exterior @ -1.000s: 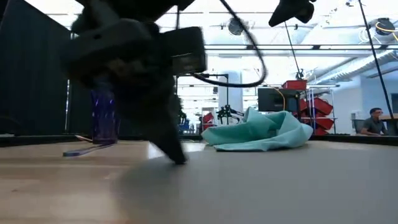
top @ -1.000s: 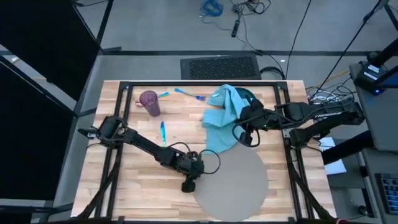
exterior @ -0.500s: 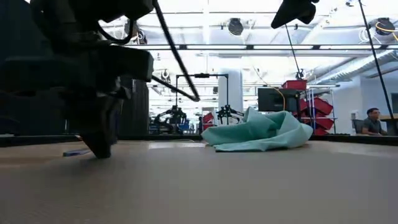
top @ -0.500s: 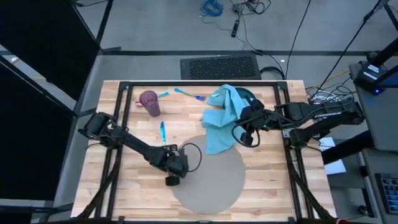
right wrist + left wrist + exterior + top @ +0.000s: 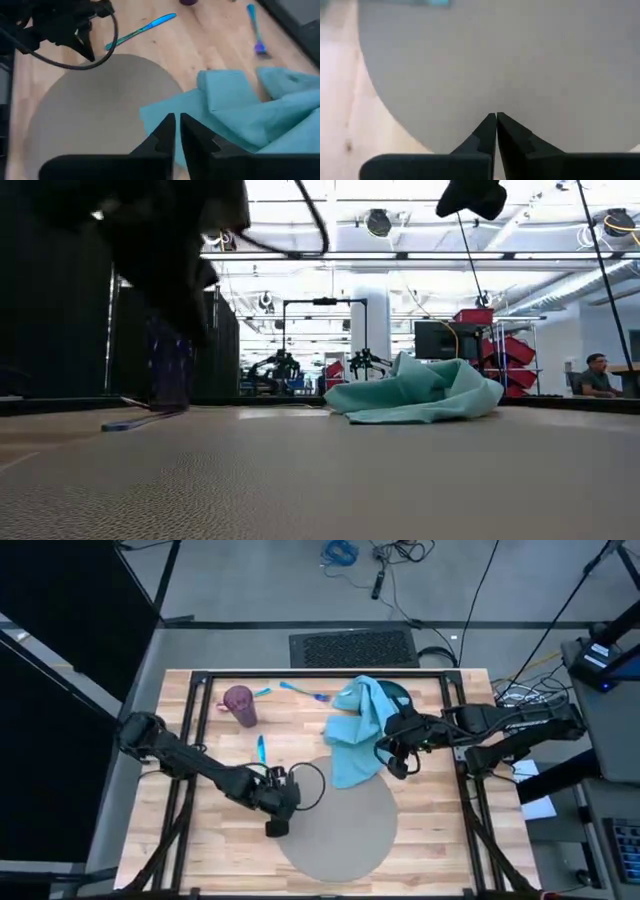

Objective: Set table place
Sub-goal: Fold the blue napkin

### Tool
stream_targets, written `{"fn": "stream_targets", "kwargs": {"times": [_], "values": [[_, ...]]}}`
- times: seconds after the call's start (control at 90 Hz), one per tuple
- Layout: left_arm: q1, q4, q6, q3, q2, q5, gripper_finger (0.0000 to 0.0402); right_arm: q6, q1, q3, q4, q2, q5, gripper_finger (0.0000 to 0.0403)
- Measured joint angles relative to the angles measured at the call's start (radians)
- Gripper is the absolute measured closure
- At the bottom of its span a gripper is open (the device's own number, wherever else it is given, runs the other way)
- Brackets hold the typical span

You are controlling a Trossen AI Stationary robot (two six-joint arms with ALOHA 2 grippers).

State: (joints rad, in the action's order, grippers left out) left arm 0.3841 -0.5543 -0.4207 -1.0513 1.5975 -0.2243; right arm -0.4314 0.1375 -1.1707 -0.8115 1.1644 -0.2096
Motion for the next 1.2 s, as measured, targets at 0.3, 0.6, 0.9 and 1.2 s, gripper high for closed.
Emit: {"fn": "stream_targets", "kwargs": {"times": [0.3,0.6,0.9,1.2], "values": [[-0.164,0.042,0.235,-0.002,0.020,-0.138,0.0402,0.025,-0.001,0.133,0.243,0.187,-0.001,0.0232],[-0.309,0.154,0.427,0.073,-0.002,-0.172,0.0402,0.054,-0.001,0.187,0.418,0.420,0.006,0.0206],[-0.409,0.628,0.348,0.461,-0.389,-0.007,0.0402,0.033,0.004,0.191,0.200,0.404,-0.052,0.0217],[-0.475,0.915,0.333,0.520,-0.307,0.135,0.0368,0.002,-0.092,0.191,-0.038,0.304,-0.214,0.0211]]}}
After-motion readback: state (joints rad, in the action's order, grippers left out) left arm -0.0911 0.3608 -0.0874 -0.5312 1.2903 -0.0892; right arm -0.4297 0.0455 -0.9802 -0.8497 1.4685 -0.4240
